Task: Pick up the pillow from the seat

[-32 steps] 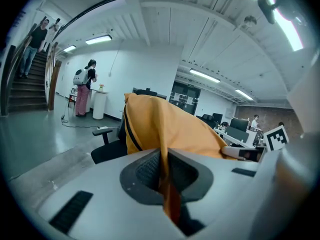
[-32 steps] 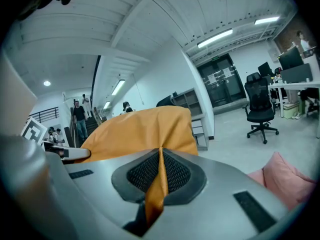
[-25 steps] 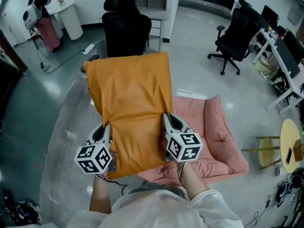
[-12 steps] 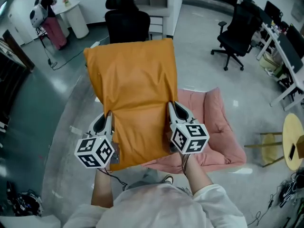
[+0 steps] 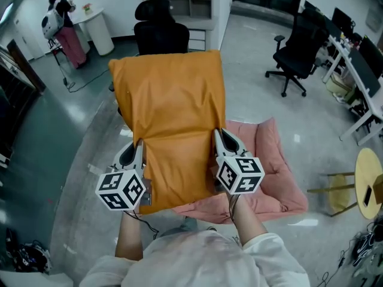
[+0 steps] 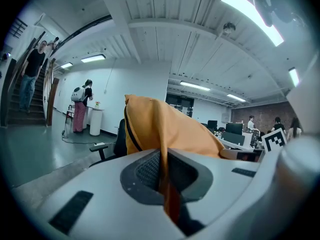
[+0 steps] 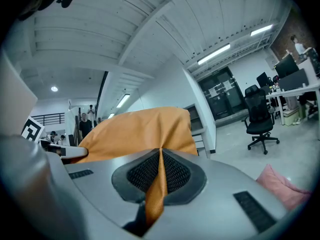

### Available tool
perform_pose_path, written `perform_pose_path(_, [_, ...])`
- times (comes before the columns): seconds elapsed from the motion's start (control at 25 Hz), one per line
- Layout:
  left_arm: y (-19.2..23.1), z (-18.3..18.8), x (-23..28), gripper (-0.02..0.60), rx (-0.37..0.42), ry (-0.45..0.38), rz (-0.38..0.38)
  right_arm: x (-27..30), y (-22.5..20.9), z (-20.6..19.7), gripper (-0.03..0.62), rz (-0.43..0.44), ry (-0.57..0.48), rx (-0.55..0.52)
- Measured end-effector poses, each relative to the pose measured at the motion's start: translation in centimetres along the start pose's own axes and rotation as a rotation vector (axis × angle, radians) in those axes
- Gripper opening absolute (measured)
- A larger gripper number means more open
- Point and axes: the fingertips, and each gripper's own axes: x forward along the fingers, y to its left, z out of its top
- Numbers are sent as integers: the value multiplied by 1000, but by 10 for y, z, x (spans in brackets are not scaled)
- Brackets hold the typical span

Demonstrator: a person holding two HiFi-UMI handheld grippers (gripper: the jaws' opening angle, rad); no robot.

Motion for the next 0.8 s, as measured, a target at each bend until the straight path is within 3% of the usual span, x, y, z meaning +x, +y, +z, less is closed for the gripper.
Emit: perform_pose_path(0.8, [11,-3,15,15,-20,8,-15,14,-3,-2,35,-28,0,-14])
